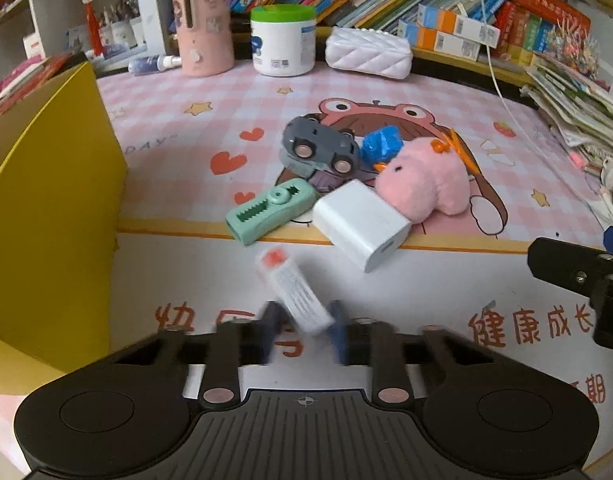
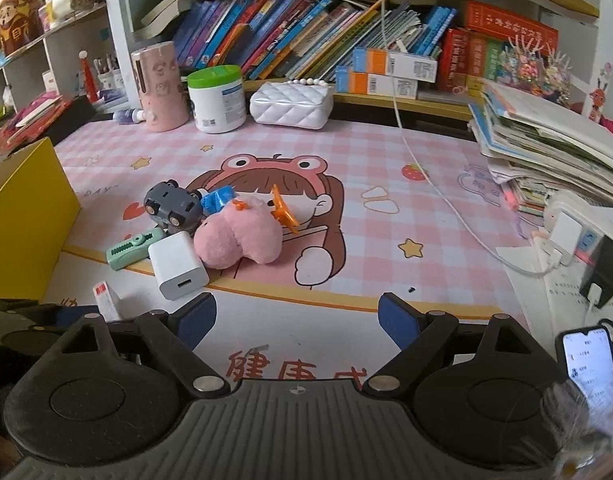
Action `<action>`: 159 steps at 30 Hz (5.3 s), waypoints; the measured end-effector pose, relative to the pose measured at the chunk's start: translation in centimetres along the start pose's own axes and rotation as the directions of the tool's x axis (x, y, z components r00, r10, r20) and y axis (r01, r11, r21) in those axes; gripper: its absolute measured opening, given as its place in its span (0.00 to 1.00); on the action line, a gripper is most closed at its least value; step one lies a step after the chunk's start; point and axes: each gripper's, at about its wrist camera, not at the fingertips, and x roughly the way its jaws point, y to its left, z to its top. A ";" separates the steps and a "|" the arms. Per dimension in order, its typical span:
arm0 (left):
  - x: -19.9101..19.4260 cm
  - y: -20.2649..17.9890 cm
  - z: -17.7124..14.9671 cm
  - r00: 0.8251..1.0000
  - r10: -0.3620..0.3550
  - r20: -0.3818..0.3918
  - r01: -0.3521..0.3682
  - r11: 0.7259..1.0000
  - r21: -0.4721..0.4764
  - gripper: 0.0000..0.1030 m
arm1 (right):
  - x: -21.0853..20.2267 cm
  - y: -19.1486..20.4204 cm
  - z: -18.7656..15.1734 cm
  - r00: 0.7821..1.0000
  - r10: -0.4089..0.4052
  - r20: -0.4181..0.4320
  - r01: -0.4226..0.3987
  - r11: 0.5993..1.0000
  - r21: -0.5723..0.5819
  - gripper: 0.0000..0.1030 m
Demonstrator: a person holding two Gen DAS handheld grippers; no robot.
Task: Organize objects
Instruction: 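Move the left tool to the small white-and-red carton and grasp it, then grasp the white charger with the right tool while the left tool holds the carton, then lift the carton and charger toward the yellow box with both tools, then lower the carton and charger into the box and open both tools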
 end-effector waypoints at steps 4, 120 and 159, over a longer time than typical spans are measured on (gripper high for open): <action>-0.8 1.4 0.0 1.000 -0.003 0.000 0.003 0.999 -0.048 0.12 | 0.9 0.4 0.5 1.000 0.017 0.004 -0.017 1.000 -0.001 0.88; -24.0 25.6 -18.2 0.957 -0.020 0.290 0.070 0.984 -0.163 0.12 | -13.8 30.5 -12.0 0.940 0.310 -0.145 -0.321 0.945 -0.059 0.40; -12.4 26.8 -2.9 0.954 0.186 0.237 -0.126 0.961 -0.247 0.13 | -1.8 29.7 5.1 0.880 0.474 0.031 -0.459 0.864 -0.205 0.40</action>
